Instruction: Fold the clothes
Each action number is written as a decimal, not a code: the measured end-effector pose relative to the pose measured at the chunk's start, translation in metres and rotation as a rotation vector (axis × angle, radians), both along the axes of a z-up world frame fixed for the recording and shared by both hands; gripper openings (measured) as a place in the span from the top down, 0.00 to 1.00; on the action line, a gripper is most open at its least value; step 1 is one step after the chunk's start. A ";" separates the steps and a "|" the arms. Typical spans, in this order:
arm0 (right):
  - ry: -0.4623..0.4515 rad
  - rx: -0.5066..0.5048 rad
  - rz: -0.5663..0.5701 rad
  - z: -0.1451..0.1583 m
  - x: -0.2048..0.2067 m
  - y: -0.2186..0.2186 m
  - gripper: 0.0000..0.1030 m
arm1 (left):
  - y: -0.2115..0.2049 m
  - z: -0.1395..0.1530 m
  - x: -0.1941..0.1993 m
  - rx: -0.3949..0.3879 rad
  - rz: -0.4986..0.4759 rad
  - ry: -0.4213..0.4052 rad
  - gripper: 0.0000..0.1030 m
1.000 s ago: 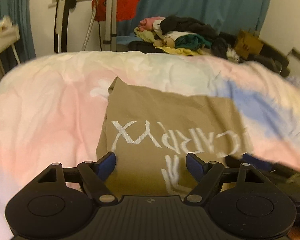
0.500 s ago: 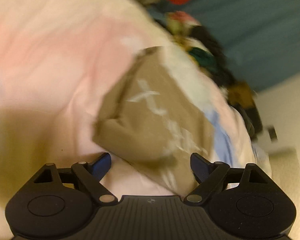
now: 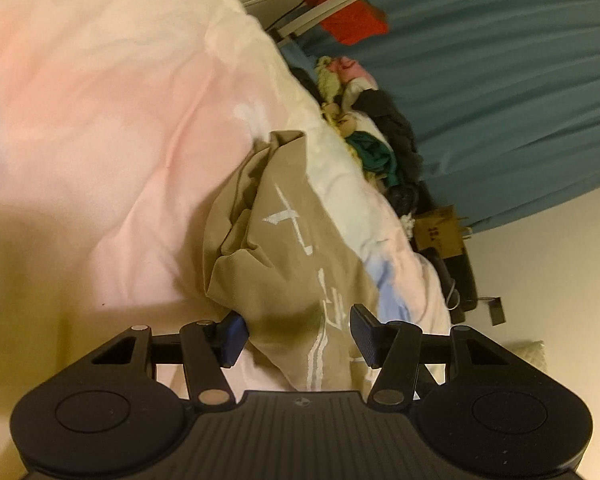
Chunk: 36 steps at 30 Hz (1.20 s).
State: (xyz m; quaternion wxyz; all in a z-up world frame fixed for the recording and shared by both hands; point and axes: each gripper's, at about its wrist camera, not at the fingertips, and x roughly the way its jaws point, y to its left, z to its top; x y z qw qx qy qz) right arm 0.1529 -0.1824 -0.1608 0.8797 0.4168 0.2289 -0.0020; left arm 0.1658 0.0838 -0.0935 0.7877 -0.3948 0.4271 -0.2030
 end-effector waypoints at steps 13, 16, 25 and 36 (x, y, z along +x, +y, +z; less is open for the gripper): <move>0.029 0.701 -0.048 -0.090 0.010 -0.003 0.22 | -0.001 -0.005 0.006 -0.079 -0.035 0.029 0.40; 0.039 0.701 -0.116 -0.097 0.009 -0.006 0.27 | -0.011 -0.012 0.004 -0.116 -0.098 0.067 0.36; 0.089 0.569 -0.262 -0.086 -0.011 -0.002 0.45 | -0.052 -0.030 -0.001 -0.136 -0.284 0.148 0.29; 0.094 0.562 -0.149 -0.084 -0.014 0.007 0.42 | -0.032 -0.046 0.015 -0.088 -0.068 0.137 0.73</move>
